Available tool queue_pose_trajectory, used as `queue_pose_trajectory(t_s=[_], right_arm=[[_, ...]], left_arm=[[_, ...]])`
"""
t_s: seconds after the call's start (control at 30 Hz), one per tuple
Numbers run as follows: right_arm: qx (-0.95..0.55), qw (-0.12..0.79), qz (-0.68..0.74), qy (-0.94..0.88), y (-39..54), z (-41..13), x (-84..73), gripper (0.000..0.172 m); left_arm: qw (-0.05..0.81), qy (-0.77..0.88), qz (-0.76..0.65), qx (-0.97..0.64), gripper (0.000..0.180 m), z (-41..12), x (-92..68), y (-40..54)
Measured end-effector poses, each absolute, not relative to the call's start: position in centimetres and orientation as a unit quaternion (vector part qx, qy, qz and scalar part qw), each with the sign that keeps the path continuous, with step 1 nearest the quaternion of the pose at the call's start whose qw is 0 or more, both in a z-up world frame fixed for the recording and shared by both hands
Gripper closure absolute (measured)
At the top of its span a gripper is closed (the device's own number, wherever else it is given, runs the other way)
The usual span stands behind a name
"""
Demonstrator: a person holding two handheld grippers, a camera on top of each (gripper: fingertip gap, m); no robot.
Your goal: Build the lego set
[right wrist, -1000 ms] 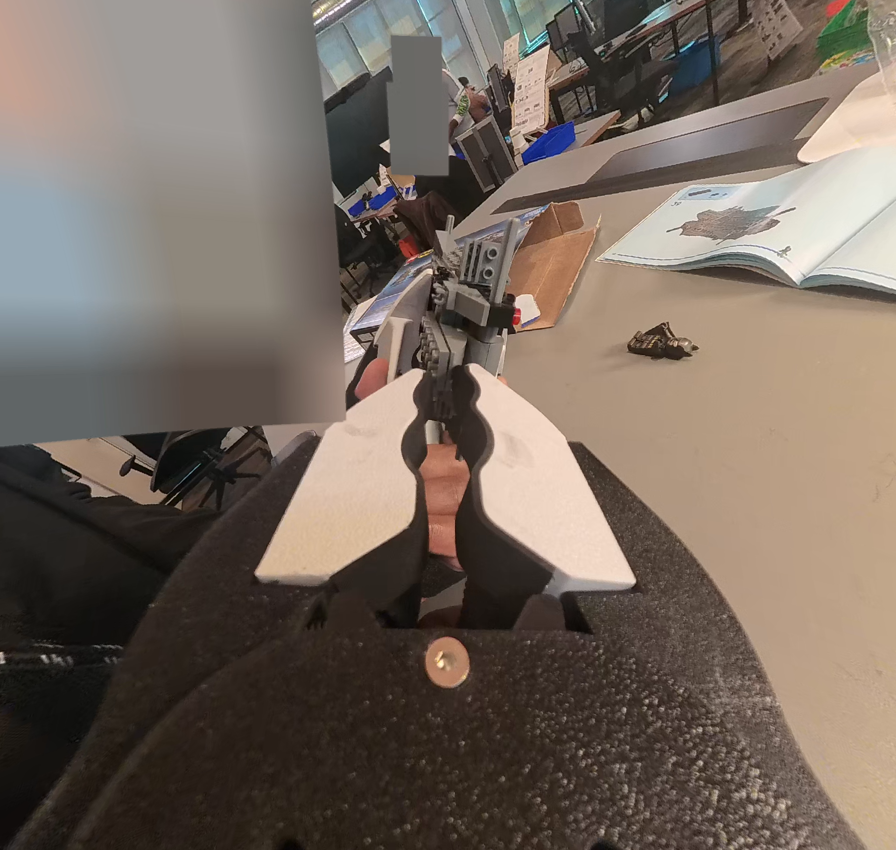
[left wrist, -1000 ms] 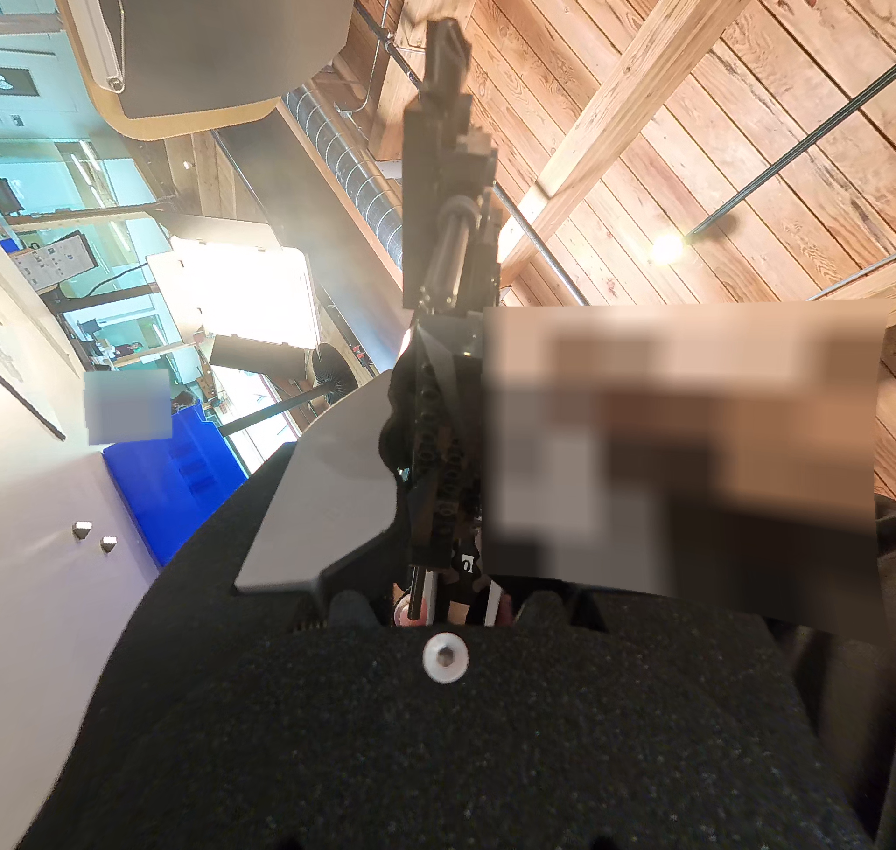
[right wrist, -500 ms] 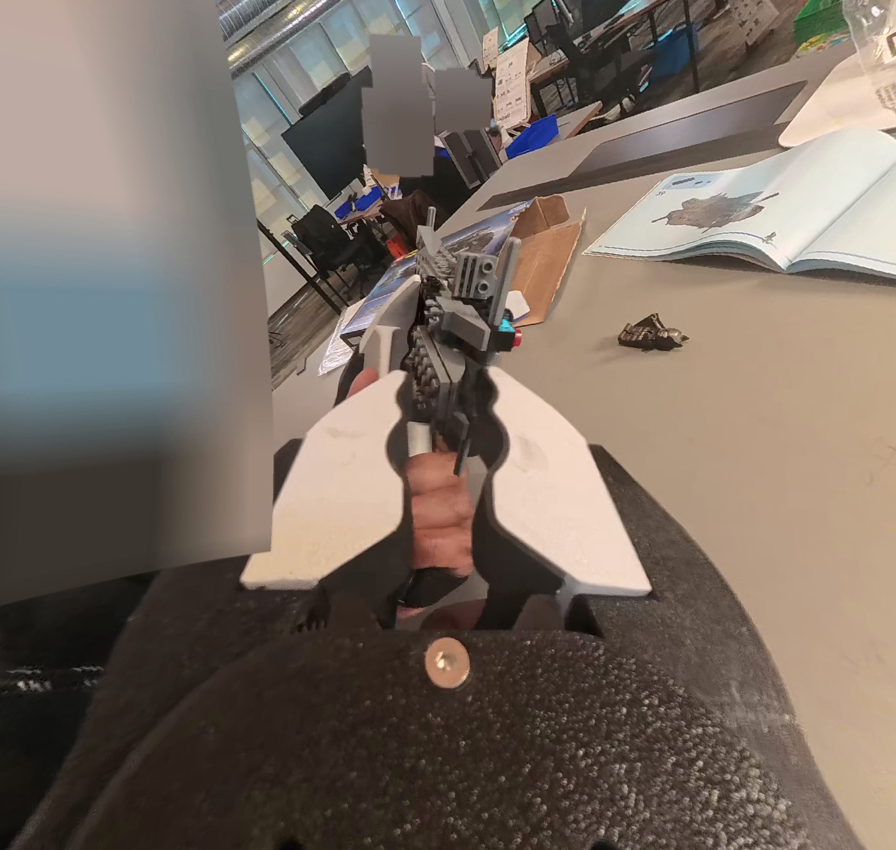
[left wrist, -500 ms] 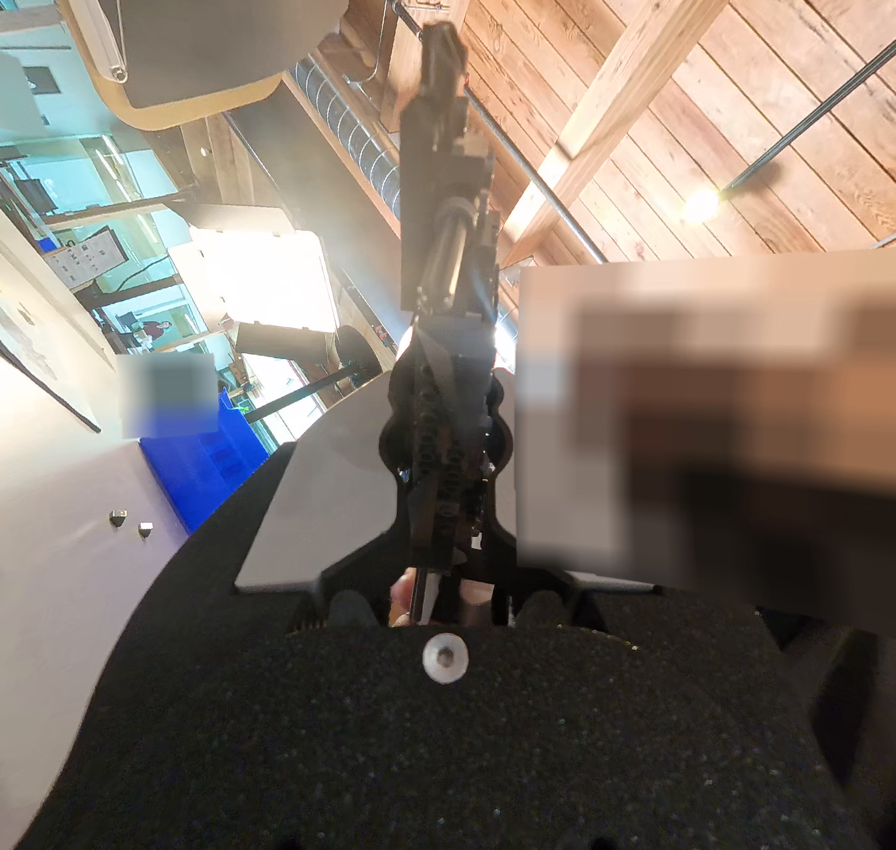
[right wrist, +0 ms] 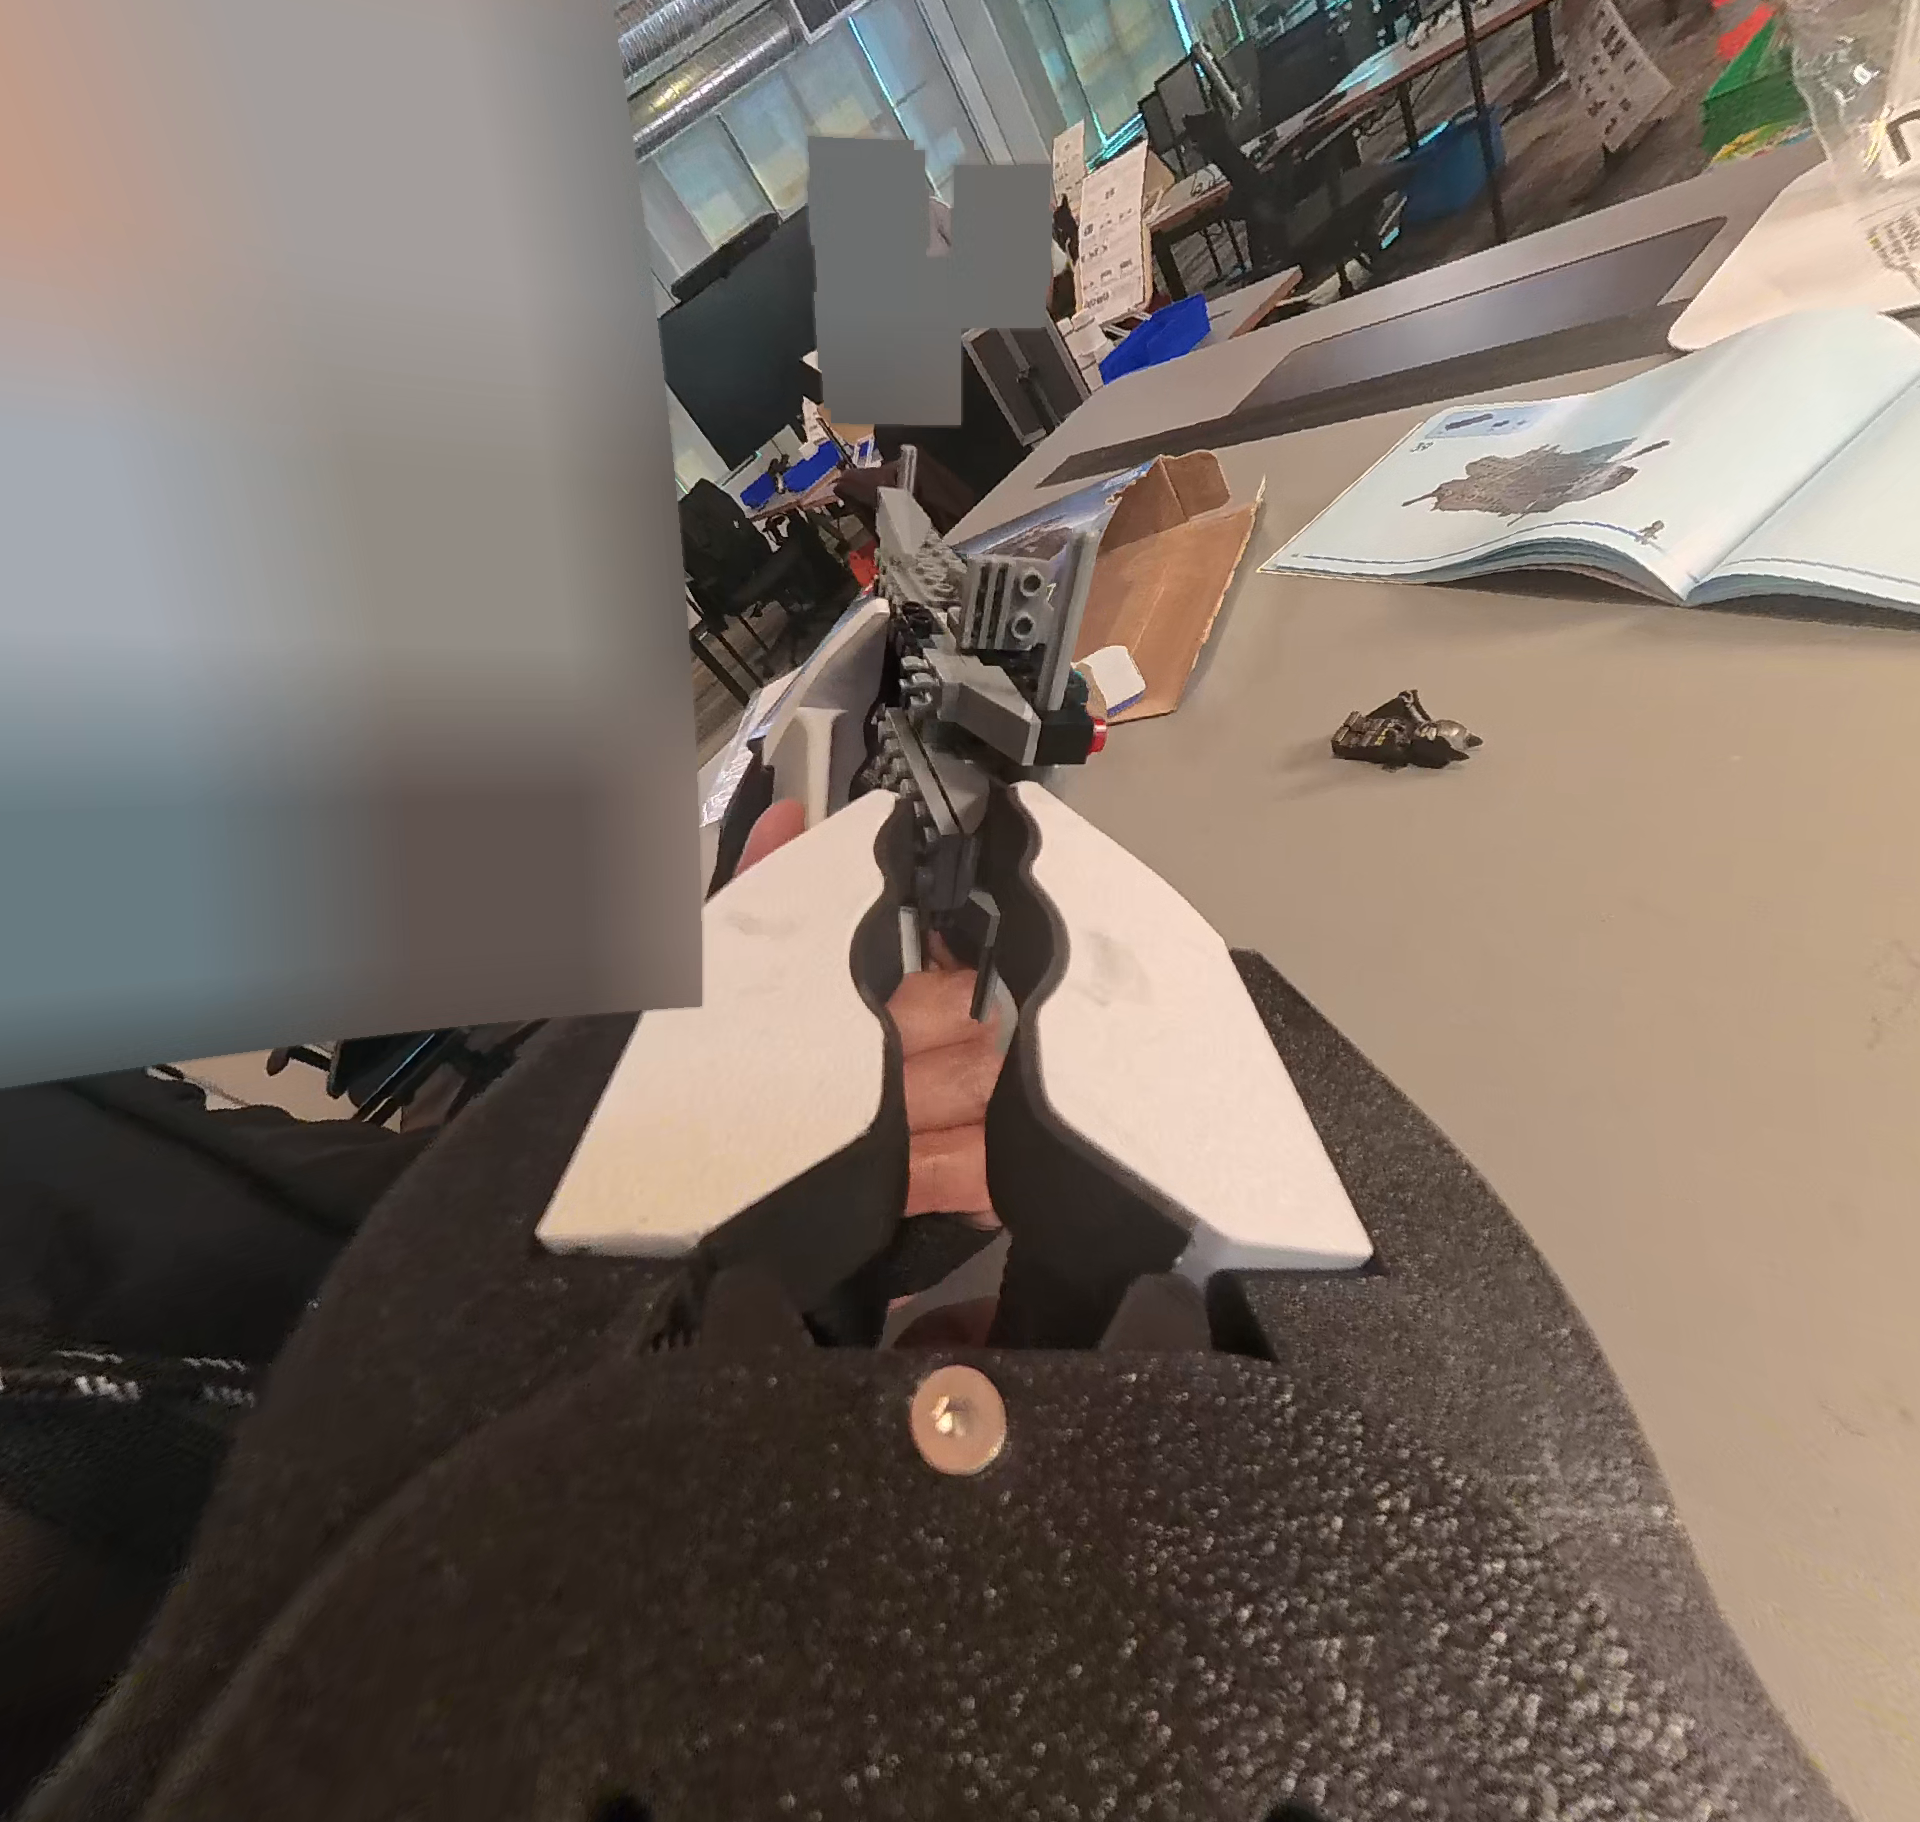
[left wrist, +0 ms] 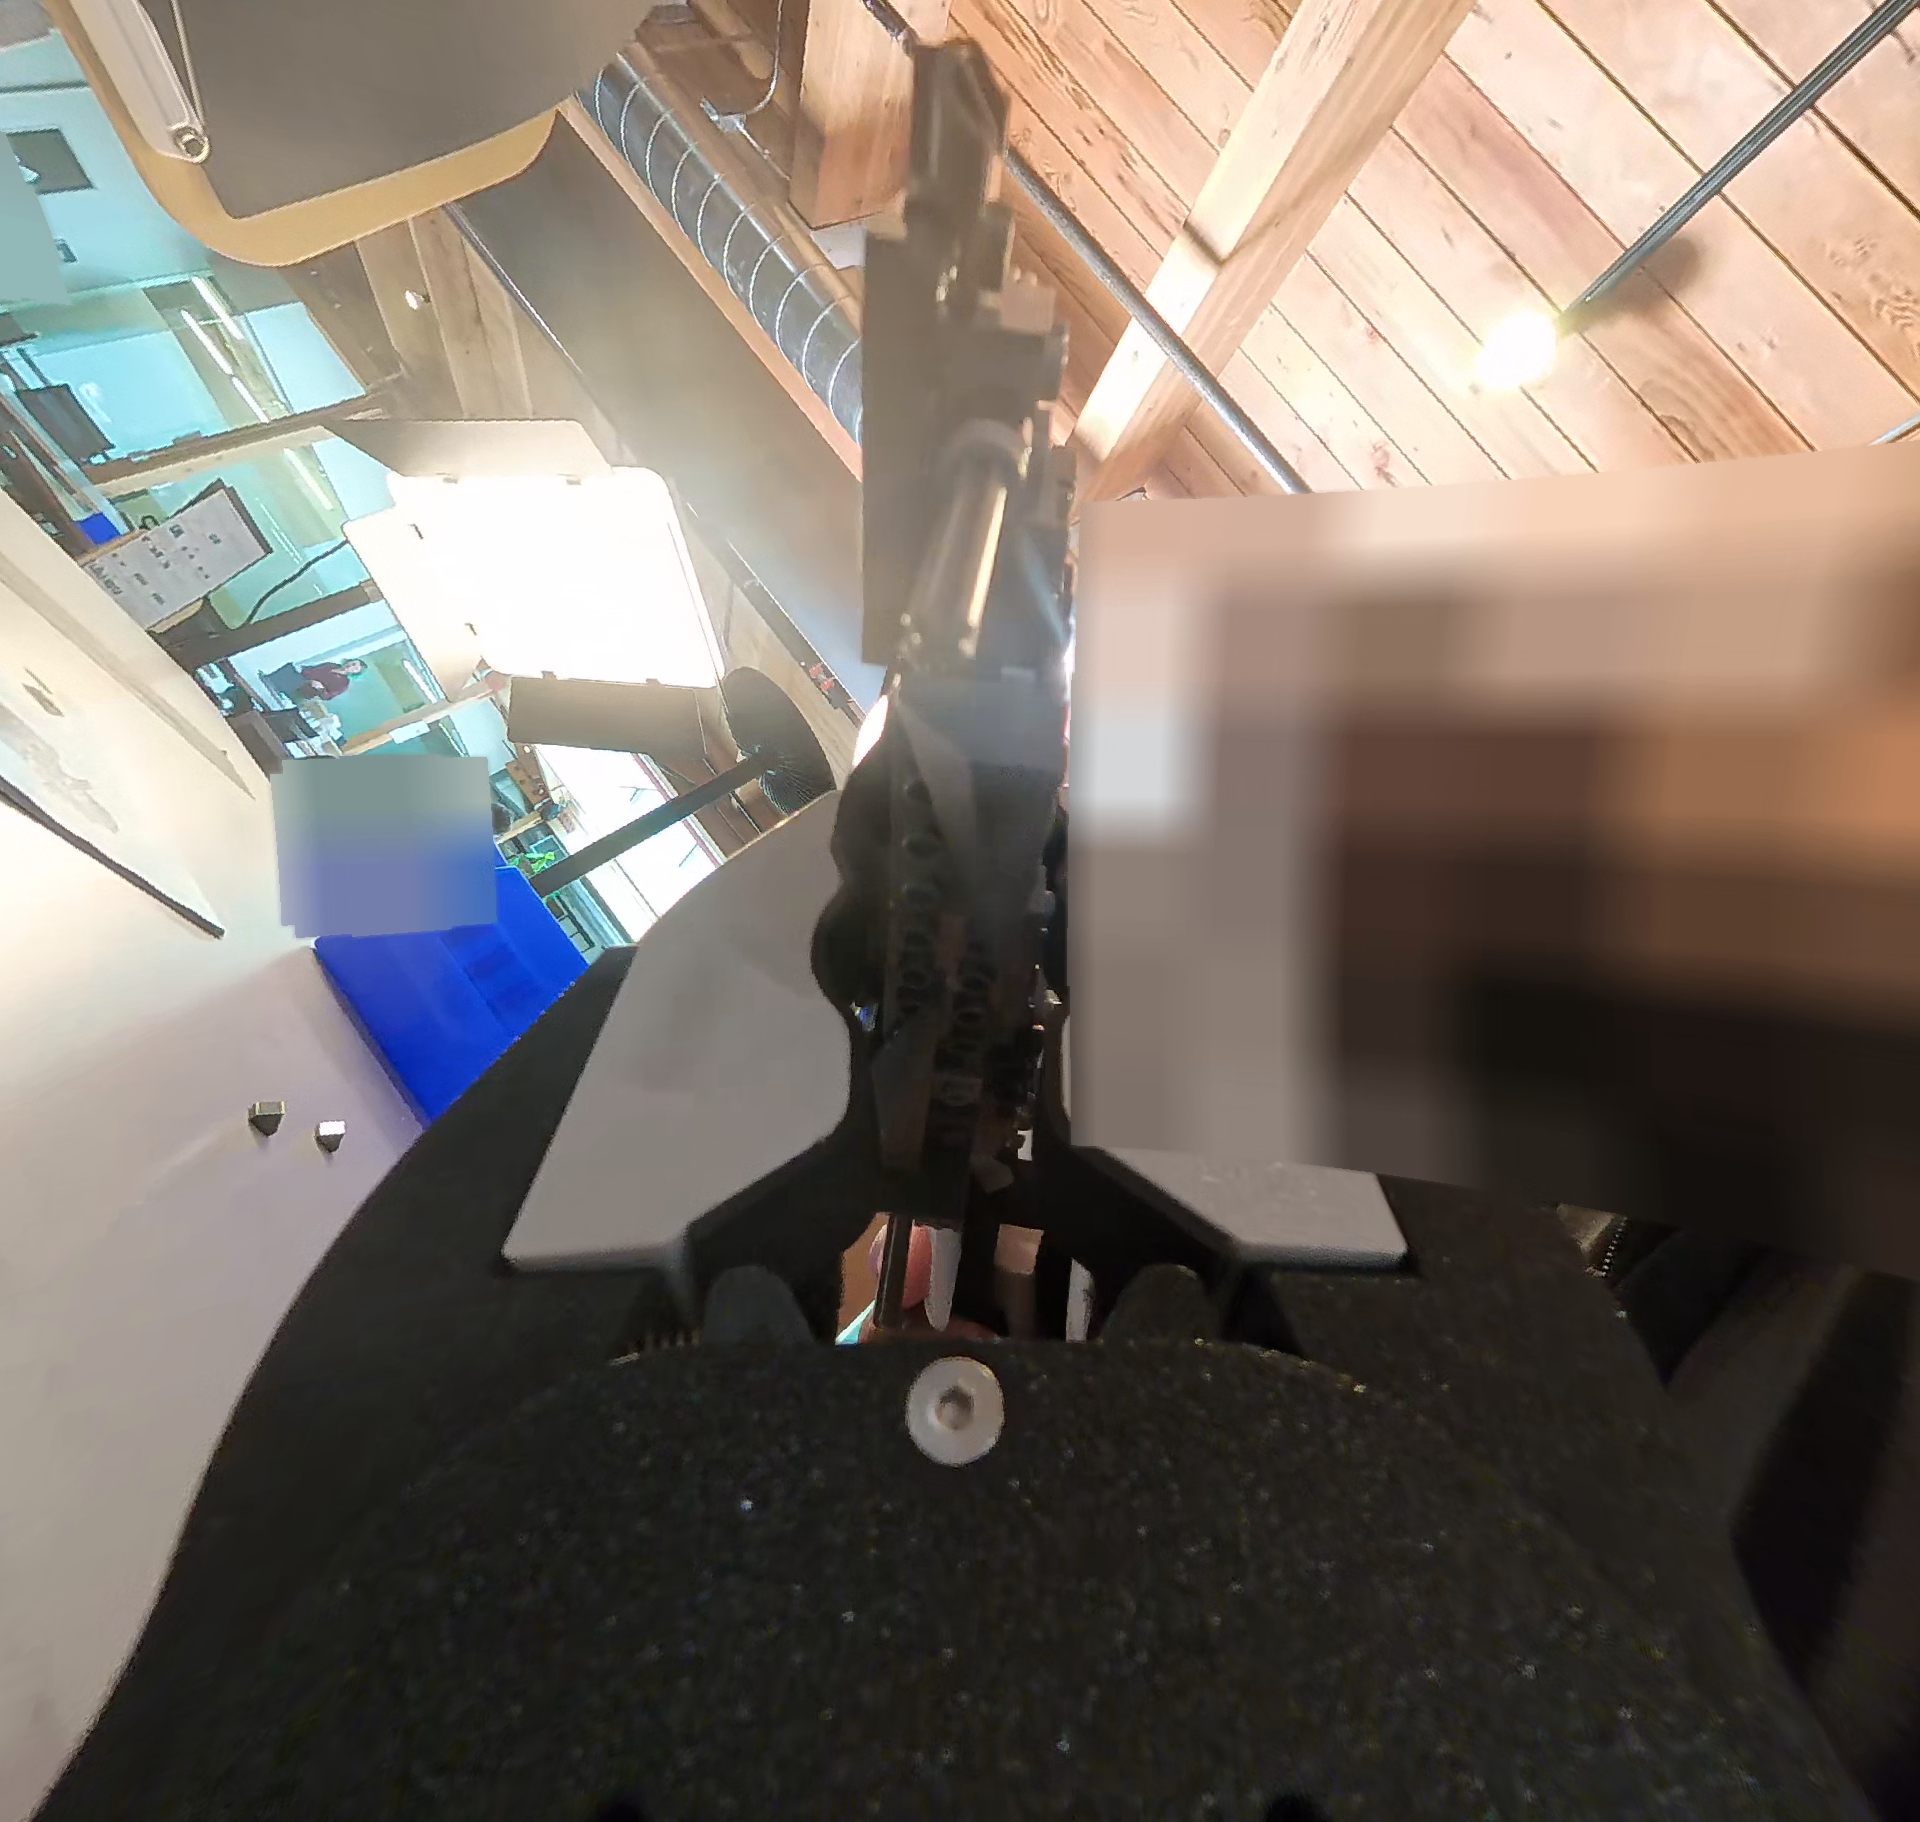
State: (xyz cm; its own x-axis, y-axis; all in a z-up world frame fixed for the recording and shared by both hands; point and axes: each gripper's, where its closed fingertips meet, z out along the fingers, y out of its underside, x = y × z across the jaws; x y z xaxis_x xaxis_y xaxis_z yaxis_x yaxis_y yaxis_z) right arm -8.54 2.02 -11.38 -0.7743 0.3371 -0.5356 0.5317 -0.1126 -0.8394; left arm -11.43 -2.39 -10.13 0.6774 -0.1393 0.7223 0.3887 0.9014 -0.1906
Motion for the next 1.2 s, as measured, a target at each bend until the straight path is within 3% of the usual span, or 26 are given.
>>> queue_pose_trajectory(t_s=[0.9,1.0,1.2], right_arm=[[0.360,0.093,-0.671,0.641,2.1,-11.6,-8.8,0.159],[0.370,0.103,-0.662,0.643,2.0,-12.0,-8.8,0.150],[0.361,0.109,-0.661,0.649,1.5,-12.0,-8.5,0.157]], left_arm=[[0.893,-0.396,-0.159,-0.144,0.149,-10.7,-11.8,-2.3],[0.894,-0.402,-0.160,-0.121,0.149,-10.7,-12.0,-2.8],[0.892,-0.408,-0.163,-0.110,0.149,-11.0,-12.2,-3.2]])
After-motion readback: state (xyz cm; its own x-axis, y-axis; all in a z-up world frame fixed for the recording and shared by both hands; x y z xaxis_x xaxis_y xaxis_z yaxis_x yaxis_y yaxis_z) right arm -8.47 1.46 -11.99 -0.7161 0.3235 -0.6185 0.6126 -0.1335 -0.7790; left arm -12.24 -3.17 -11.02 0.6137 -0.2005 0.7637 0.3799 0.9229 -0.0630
